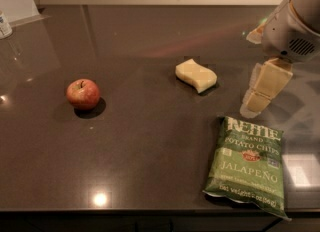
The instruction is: Pick sponge
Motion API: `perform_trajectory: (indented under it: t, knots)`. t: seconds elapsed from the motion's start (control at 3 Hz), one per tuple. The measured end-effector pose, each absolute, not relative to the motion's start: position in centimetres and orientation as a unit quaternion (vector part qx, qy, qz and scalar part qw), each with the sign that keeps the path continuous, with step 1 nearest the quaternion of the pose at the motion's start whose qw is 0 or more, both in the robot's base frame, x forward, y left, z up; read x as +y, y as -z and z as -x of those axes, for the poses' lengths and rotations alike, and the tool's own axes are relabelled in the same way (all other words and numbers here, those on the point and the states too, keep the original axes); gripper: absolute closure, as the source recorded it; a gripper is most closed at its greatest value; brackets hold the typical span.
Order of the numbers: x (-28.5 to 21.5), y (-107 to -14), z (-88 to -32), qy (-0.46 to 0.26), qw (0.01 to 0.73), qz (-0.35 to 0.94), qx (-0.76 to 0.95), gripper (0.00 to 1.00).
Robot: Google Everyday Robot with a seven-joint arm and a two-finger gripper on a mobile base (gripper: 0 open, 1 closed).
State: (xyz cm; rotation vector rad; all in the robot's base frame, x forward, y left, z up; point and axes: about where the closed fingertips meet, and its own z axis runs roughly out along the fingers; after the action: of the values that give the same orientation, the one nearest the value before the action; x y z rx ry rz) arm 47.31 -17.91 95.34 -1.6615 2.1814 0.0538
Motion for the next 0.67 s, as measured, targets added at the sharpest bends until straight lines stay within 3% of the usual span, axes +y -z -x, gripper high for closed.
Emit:
perform_trajectory:
  t: [0.67]
  knots:
    - [-16.4, -91.4, -54.5, -0.052, 0.246, 0.552, 0.795, 0.0]
